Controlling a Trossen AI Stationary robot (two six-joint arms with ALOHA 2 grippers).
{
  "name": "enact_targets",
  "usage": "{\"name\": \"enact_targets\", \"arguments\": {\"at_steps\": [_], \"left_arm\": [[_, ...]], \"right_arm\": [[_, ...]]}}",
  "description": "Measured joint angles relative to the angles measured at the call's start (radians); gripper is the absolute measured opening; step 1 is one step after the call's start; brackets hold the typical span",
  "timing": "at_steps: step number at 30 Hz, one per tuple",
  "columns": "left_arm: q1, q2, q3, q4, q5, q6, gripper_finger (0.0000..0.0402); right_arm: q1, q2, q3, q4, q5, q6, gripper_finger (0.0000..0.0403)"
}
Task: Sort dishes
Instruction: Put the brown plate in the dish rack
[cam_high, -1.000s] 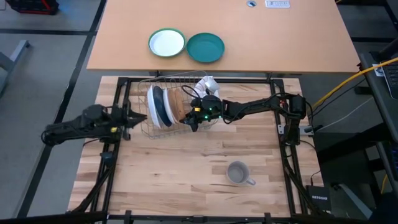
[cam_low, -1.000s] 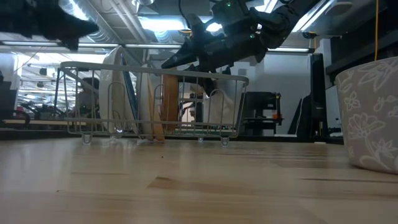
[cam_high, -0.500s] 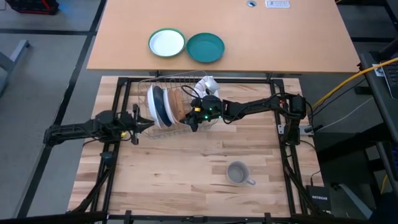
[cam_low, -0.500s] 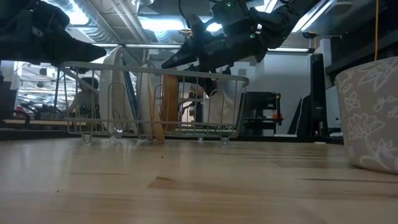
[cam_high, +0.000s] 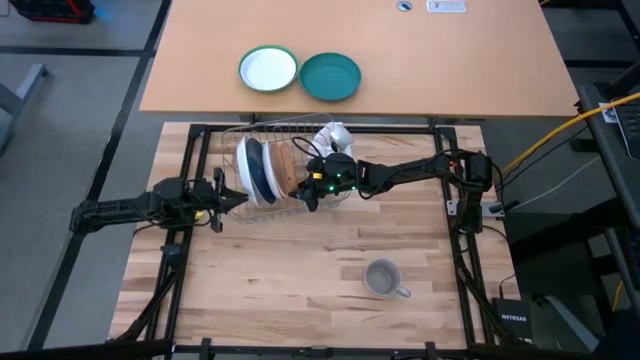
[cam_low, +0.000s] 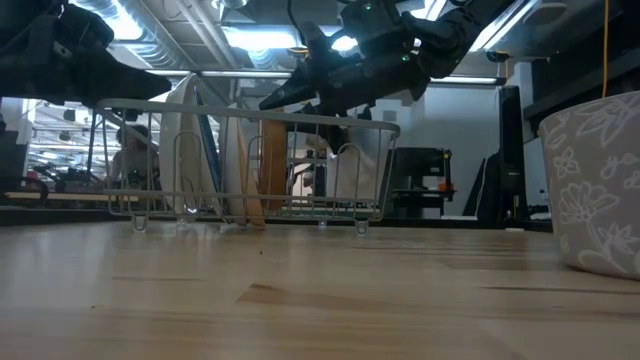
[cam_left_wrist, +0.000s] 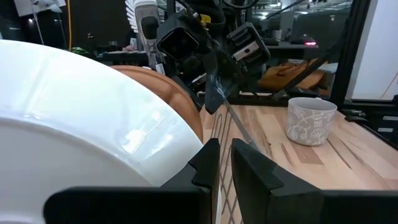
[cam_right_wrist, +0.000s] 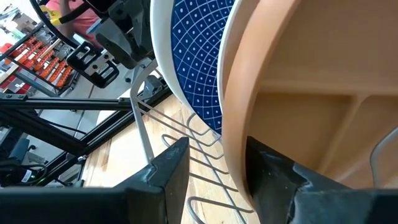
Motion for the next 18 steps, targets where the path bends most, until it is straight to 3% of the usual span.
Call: {"name": "enact_targets", "arguments": {"at_steps": [18], "left_arm": [[0.0,0.0,0.0,-0.002,0.0,0.0,0.0033]], "right_arm": [[0.001,0.0,0.0,-0.006,0.0,-0.029,0.0152]]}}
